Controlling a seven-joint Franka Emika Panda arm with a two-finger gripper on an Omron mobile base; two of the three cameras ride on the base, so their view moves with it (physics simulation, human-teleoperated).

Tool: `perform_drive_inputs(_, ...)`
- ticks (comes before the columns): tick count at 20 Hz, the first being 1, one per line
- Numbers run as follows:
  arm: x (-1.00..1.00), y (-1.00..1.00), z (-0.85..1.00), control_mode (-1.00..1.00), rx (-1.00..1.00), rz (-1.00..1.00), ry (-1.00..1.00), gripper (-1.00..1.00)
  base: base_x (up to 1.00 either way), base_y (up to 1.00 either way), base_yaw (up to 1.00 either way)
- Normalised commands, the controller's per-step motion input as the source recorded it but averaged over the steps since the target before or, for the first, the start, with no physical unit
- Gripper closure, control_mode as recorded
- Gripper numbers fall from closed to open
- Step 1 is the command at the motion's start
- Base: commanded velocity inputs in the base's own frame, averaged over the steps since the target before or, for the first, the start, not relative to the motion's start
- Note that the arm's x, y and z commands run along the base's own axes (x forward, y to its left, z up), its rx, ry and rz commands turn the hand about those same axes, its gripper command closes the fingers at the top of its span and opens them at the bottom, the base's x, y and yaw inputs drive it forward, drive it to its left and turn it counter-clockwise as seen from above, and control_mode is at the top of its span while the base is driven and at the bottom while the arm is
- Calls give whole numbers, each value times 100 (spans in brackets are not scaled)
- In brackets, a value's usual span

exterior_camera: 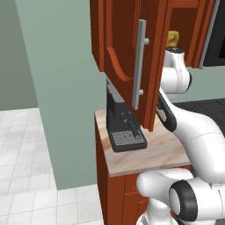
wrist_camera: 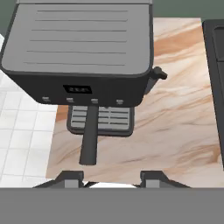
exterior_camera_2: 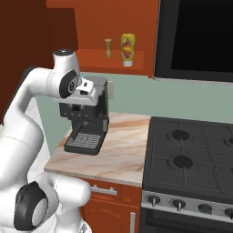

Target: Take 2 condiments from the cabinet and move them on the counter near the stove.Make sure the condiments are lined up with each other, next to each other.

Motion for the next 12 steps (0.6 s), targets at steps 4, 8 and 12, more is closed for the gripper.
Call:
perform_drive_inputs(4, -1, -5, 1, -100, 0, -8, -4, -100, 0, 0, 0)
perform_drive_inputs(8, 3, 0, 0, -100, 0, -14, -29, -100, 0, 0, 0)
perform_drive_inputs(12, 6, 0, 5, -100, 0, -12, -45, -100, 0, 0, 0)
